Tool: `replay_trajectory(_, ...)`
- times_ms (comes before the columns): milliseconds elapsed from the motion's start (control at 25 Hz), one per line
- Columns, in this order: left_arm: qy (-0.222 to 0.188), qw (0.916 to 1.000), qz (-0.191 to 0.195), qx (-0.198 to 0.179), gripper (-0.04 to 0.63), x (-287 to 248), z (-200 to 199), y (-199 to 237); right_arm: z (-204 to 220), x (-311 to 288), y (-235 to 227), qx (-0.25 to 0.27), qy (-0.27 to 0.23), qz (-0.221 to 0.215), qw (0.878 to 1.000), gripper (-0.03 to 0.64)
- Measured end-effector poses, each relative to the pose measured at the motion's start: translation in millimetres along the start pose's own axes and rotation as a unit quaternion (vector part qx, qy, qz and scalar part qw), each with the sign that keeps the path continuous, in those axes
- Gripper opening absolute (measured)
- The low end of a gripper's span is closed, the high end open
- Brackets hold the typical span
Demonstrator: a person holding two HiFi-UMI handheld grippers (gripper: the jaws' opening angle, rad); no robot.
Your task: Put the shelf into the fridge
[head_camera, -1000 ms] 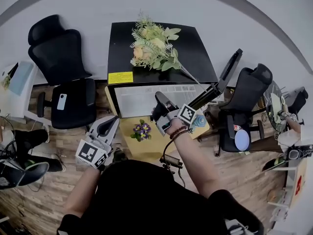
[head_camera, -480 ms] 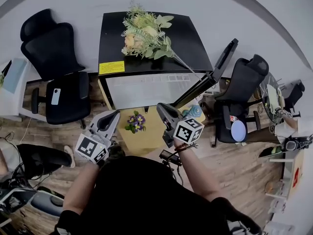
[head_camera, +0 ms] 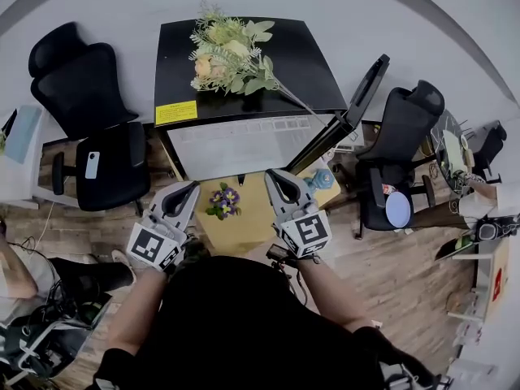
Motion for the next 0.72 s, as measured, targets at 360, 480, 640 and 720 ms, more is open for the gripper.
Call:
replay_trajectory(360,-0.007,1.0000,0.003,0.000,0.017,-10,-6,5,-2,3,-14,0.007,0.014,0.035,0.999,0.015)
replay_trajectory(480,-0.009,0.9999,0.005,-0.002,0.017,-12,-7,6,-3,5,-17,0.009,0.008,0.042,0.999,0.015)
replay_trajectory(640,-0.004,1.0000,0.005,-0.003,0.017,-11,-6,8,-5,4,-18,0.026,0.008,0.033,0.999,0.015)
replay_trajectory(720,-0.004,1.0000,0.003,-0.002,0.017,-10,-5,8,-6,3,-17,0.032,0.008,0.030,0.999,0.015)
Point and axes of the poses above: the fingertips, and each gripper's own axes: x backward along the fingers, y to its left, z out of its underside, the point moved 6 cm from there along x, backward along the fingers, and after that the axes turned 3 degrees about y, right-handed, at the moved point
